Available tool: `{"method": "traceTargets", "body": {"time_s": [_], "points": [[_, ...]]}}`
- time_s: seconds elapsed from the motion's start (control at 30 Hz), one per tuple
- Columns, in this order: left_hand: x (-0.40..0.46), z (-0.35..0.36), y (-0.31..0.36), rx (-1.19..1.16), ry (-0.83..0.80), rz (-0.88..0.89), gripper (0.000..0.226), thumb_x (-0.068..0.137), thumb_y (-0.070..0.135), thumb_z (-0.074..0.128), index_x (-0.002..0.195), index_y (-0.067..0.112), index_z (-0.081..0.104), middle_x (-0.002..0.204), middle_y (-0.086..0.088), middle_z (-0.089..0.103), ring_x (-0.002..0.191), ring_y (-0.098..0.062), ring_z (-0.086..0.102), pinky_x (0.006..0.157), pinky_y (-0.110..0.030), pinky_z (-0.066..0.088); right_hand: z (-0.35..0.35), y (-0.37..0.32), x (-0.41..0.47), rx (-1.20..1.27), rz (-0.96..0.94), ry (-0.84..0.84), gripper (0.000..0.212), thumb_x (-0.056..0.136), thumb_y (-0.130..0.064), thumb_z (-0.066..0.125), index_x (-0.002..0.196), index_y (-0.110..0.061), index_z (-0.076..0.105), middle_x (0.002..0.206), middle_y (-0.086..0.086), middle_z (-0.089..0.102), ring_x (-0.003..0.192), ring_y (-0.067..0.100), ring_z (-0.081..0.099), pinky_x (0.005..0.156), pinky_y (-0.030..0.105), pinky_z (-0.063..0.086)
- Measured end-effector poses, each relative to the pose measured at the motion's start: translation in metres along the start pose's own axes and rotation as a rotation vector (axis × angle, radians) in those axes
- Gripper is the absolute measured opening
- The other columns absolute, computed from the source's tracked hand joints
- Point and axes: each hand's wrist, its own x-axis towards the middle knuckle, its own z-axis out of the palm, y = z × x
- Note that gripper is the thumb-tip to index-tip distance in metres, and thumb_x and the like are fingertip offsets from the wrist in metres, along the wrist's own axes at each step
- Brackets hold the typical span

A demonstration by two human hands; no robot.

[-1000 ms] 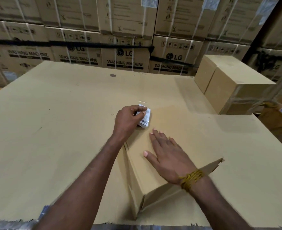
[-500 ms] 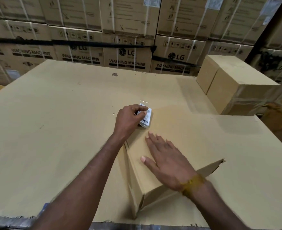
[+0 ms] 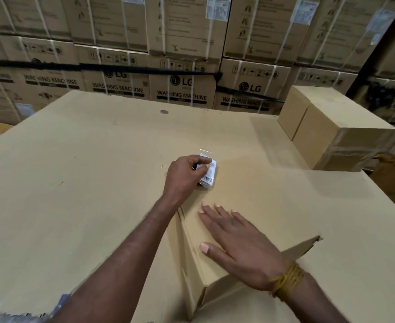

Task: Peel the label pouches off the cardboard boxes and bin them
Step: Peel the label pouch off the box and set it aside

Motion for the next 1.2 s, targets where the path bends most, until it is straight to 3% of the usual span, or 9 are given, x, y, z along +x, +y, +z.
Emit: {"method": "traceTargets", "body": {"time_s": [0.1,0.23,0.3,0.43,0.63,0.83,0.97,1.03,1.2], "points": [[-0.001,0.001,0.001,0.004,-0.003,0.002,0.020,0.088,0.023,0.066,0.102,0.032,0.078,0.090,0.014,0.074,0.071,-0.014,0.064,0.065,-0.031,0.048,-0.012,0.043,0.000,0.015,0.067,-0.030,0.069,0.091,-0.068,0.006,0.155,-0.044,-0.006,0.158,-0.029,-0.018,0.148,-0.002,-0.017,0.119,0.022,-0.007],[-0.002,-0.001,0.002,-0.011,-0.004,-0.007,0.020,0.089,0.022,0.065,0.102,0.031,0.078,0.086,0.013,0.073,0.068,-0.010,0.060,0.063,-0.025,0.042,-0.026,0.087,0.020,0.012,0.536,0.128,0.071,0.098,-0.062,0.015,0.159,-0.026,0.007,0.167,-0.002,-0.007,0.153,0.018,-0.003,0.122,0.038,0.004],[-0.002,-0.001,0.003,-0.012,-0.003,-0.010,0.019,0.089,0.022,0.066,0.102,0.030,0.078,0.084,0.013,0.073,0.064,-0.004,0.056,0.061,-0.022,0.040,-0.023,0.070,0.022,0.121,0.425,0.180,0.071,0.097,-0.062,0.017,0.159,-0.028,0.011,0.166,-0.003,-0.009,0.153,0.016,-0.005,0.123,0.037,0.004],[-0.001,0.000,0.004,-0.006,-0.010,-0.008,0.020,0.089,0.022,0.066,0.102,0.029,0.079,0.093,0.012,0.075,0.070,-0.005,0.061,0.060,-0.019,0.041,-0.010,0.031,0.016,0.052,0.060,0.019,0.070,0.091,-0.070,0.013,0.156,-0.045,0.005,0.164,-0.018,-0.011,0.150,0.005,-0.013,0.121,0.031,-0.006],[-0.002,-0.001,0.003,-0.018,-0.003,-0.007,0.019,0.089,0.022,0.066,0.101,0.030,0.079,0.087,0.013,0.074,0.072,-0.014,0.063,0.063,-0.026,0.044,-0.026,0.079,0.038,0.008,0.559,0.161,0.063,0.103,-0.054,0.023,0.159,-0.026,0.014,0.167,0.003,-0.002,0.154,0.025,0.000,0.124,0.045,0.006],[-0.002,-0.001,0.003,-0.014,-0.002,0.003,0.020,0.088,0.022,0.067,0.101,0.030,0.079,0.093,0.013,0.075,0.075,-0.012,0.065,0.066,-0.026,0.044,-0.009,0.020,0.012,0.049,0.069,0.012,0.056,0.100,-0.062,0.023,0.153,-0.053,0.007,0.164,-0.017,-0.012,0.150,0.008,-0.013,0.121,0.036,-0.006],[-0.003,-0.001,0.005,-0.013,-0.009,-0.001,0.020,0.089,0.022,0.065,0.100,0.031,0.079,0.091,0.016,0.074,0.076,-0.013,0.065,0.066,-0.031,0.047,-0.023,0.074,0.024,0.019,0.491,0.100,0.060,0.101,-0.059,0.020,0.157,-0.040,0.011,0.167,-0.004,-0.002,0.154,0.021,-0.001,0.123,0.044,0.003],[-0.004,-0.001,0.005,-0.015,-0.007,-0.003,0.019,0.089,0.022,0.065,0.099,0.032,0.079,0.093,0.015,0.075,0.083,-0.015,0.068,0.070,-0.032,0.051,-0.026,0.074,0.022,0.017,0.522,0.138,0.061,0.103,-0.056,0.021,0.158,-0.032,0.014,0.167,0.000,0.000,0.154,0.024,0.000,0.124,0.046,0.005],[-0.003,-0.002,0.003,-0.024,0.001,0.002,0.020,0.088,0.024,0.065,0.098,0.034,0.079,0.094,0.014,0.075,0.085,-0.014,0.068,0.072,-0.032,0.052,-0.010,0.014,-0.002,0.082,0.033,0.008,0.055,0.101,-0.060,0.025,0.153,-0.052,0.008,0.163,-0.018,-0.011,0.149,0.005,-0.013,0.121,0.033,-0.005]]}}
